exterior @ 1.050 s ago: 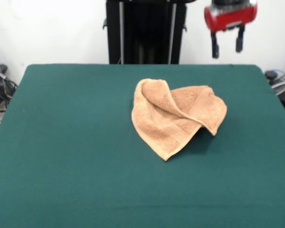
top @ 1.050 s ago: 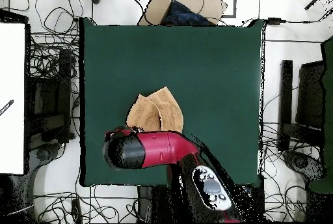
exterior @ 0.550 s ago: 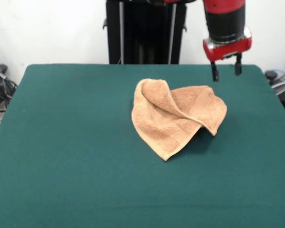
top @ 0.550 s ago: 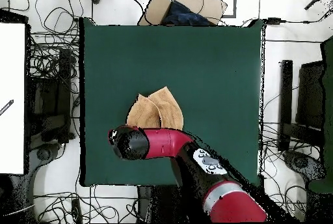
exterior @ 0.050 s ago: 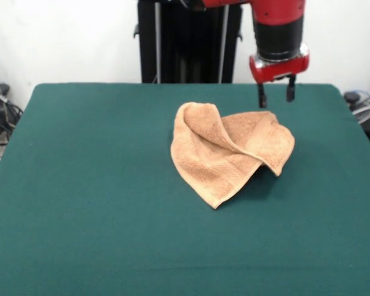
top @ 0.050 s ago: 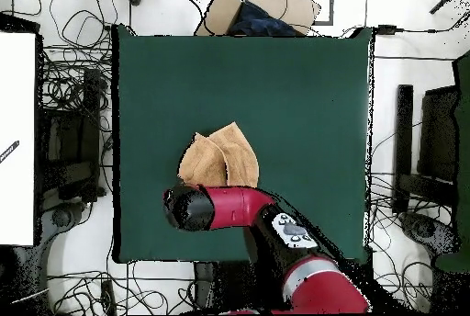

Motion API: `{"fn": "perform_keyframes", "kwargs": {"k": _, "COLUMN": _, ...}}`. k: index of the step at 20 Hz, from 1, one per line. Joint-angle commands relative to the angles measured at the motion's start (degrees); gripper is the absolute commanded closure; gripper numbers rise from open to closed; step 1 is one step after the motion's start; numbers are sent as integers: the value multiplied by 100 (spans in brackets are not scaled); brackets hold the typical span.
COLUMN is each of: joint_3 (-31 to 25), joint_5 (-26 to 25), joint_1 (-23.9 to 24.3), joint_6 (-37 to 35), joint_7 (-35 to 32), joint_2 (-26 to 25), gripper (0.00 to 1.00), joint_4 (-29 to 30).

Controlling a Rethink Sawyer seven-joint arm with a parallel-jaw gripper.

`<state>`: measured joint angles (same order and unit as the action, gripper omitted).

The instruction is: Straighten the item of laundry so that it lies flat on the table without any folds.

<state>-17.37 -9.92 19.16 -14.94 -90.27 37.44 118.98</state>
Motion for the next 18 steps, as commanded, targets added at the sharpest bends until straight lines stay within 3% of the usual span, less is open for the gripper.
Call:
{"fn": "perform_keyframes", "kwargs": {"k": 1, "joint_3": 481, "joint_5": -253, "joint_1": -196, "joint_6": 278, "joint_7": -751, "joint_2": 119, "gripper": 0, "joint_4": -511}}
{"fn": "perform_keyframes", "kwargs": {"k": 9, "joint_3": 827, "joint_5": -157, "joint_1": -413, "joint_6": 148, "joint_7": -865, "joint_2": 290, "gripper": 0, "joint_4": -549}}
{"fn": "perform_keyframes", "kwargs": {"k": 18, "joint_3": 801, "joint_5": -85, "joint_1": -374, "joint_6": 315, "joint_7": -926, "joint_2": 407, "gripper": 0, "joint_4": -284}}
